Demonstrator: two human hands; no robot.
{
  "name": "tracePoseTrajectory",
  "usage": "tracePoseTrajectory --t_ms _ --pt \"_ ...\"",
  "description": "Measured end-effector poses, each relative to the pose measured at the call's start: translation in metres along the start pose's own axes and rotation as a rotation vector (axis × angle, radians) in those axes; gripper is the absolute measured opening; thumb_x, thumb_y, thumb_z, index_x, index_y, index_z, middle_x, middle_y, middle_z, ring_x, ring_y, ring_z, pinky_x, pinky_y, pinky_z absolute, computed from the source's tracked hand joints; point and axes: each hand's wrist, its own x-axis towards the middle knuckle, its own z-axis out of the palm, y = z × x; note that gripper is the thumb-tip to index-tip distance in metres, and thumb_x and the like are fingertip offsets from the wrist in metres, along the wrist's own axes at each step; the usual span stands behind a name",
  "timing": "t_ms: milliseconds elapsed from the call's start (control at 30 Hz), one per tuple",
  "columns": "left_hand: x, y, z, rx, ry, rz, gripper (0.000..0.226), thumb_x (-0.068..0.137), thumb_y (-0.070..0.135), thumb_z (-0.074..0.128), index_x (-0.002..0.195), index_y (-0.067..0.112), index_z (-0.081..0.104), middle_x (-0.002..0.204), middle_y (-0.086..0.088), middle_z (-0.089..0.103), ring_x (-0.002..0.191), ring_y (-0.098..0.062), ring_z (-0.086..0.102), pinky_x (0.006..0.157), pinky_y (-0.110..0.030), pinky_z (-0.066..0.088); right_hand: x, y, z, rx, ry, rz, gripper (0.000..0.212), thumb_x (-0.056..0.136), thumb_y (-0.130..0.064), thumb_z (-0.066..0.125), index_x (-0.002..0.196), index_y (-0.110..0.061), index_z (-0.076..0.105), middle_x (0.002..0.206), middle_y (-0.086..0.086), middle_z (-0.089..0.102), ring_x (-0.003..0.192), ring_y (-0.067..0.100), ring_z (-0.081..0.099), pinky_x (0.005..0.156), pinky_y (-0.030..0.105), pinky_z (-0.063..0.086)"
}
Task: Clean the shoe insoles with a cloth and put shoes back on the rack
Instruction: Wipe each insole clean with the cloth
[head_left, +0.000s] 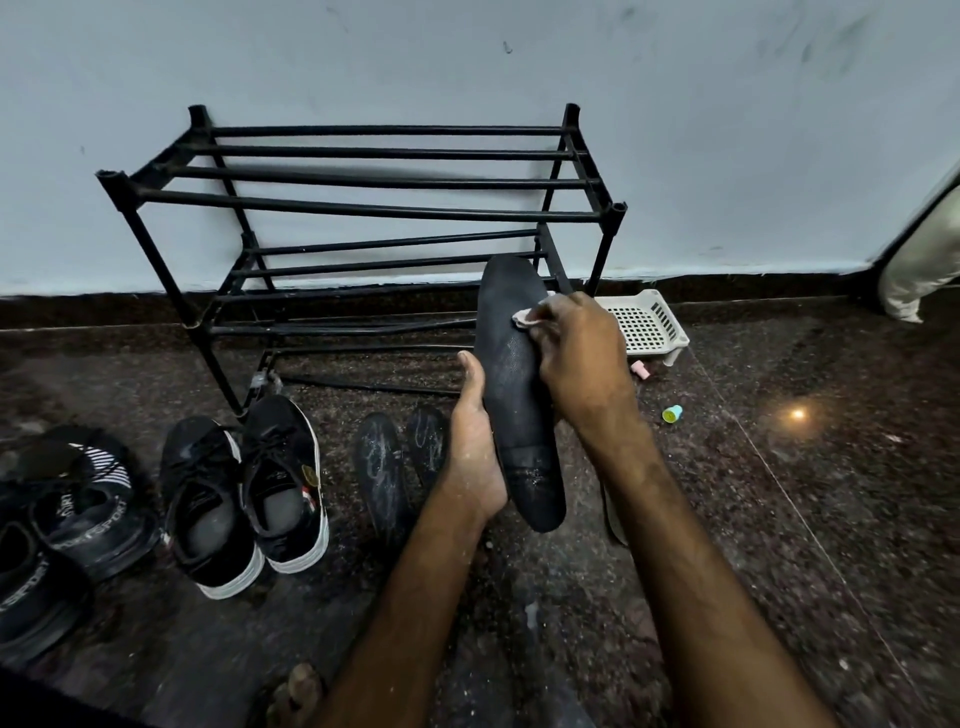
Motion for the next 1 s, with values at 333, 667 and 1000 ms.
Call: tracePoseTrajectory --t_ms 333,667,1000 --pt "-0.005 0.001 0.007 -0.028 -0.057 -0.027 0.075 0.092 0.067 0.041 0.136 0.009 0.056 0.13 -0.017 0.062 0.119 -0.03 0.061 0.097 -0.046 0.052 0.004 0.001 -0.005 -0.013 0.009 -0.107 0.019 0.093 -0.007 0.059 0.111 -0.008 0.066 0.105 0.008 0.06 0.094 0.023 0.059 0.087 0.035 0.052" --pt "0.004 0.017 -0.003 0.015 0.039 -0.065 0.099 0.085 0.08 0.031 0.115 -0.006 0.067 0.117 -0.022 0.068 0.1 -0.031 0.07 0.089 -0.04 0.055 -0.058 0.011 -0.008 0.173 -0.35 -0.16 0.015 0.083 -0.006 0.07 0.094 -0.016 0.071 0.094 -0.001 0.065 0.088 0.014 0.061 0.081 0.026 0.048" --pt "-0.008 0.007 0.016 0.065 -0.029 -0.038 0.07 0.095 0.063 0.037 0.121 0.004 0.064 0.113 -0.018 0.071 0.098 -0.029 0.071 0.074 -0.042 0.061 0.011 0.005 -0.013 -0.035 0.008 -0.118 0.016 0.093 -0.006 0.058 0.107 -0.005 0.065 0.102 0.005 0.058 0.087 0.018 0.055 0.079 0.02 0.038"
